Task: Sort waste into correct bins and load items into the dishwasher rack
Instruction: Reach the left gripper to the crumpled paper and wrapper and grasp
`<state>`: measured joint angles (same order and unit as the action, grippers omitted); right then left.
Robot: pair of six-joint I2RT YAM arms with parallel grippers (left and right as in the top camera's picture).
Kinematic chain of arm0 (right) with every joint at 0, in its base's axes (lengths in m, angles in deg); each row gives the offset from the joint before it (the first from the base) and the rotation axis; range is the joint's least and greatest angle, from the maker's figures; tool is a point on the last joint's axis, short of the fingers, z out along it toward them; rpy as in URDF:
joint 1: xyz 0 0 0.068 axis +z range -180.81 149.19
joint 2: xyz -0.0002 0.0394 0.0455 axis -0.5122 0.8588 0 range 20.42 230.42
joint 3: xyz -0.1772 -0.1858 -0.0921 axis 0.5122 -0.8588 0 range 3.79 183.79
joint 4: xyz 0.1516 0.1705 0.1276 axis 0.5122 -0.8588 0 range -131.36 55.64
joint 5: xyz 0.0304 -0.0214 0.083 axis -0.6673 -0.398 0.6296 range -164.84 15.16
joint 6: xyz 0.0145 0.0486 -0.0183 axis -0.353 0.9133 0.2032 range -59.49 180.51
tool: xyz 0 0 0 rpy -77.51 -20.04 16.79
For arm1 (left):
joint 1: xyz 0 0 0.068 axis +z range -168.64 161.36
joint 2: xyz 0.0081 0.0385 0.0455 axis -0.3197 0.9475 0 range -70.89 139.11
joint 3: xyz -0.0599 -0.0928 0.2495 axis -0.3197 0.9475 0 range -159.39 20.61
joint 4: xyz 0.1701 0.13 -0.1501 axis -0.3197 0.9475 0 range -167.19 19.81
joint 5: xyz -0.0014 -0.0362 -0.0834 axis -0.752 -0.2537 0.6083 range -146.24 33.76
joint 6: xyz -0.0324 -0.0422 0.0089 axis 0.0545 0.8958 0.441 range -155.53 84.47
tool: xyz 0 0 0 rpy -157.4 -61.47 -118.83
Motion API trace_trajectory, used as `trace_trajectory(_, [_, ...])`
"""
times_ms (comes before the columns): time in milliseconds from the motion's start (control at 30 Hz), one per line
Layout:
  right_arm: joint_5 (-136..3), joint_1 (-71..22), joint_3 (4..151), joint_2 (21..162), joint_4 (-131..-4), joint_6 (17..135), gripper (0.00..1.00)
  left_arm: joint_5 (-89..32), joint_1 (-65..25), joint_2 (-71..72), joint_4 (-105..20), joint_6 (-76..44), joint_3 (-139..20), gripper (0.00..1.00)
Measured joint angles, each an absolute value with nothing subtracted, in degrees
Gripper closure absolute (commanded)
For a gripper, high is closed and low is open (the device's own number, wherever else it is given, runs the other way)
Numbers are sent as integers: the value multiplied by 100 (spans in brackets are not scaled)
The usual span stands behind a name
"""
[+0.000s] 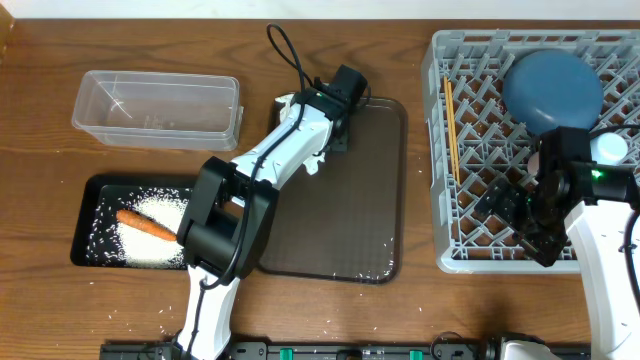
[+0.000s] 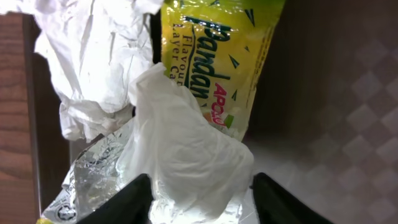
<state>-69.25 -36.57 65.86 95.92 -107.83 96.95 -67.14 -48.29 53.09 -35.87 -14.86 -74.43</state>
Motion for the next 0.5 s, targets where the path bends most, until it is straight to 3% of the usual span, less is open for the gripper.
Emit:
trace_trajectory(133, [-6925, -3657, 6586, 9592, -10783, 9698, 1, -6714, -4829, 5309, -3583, -1486, -7417, 61])
trace_trajectory(333, [-6925, -3657, 6586, 9592, -10783, 9698, 1, -6633, -4829, 5309, -3581, -1475, -7388, 94])
trace_trajectory(500, [-6925, -3657, 6586, 9592, -10785, 9698, 1, -6561, -4829, 5309, -3480, -1501, -7386, 94])
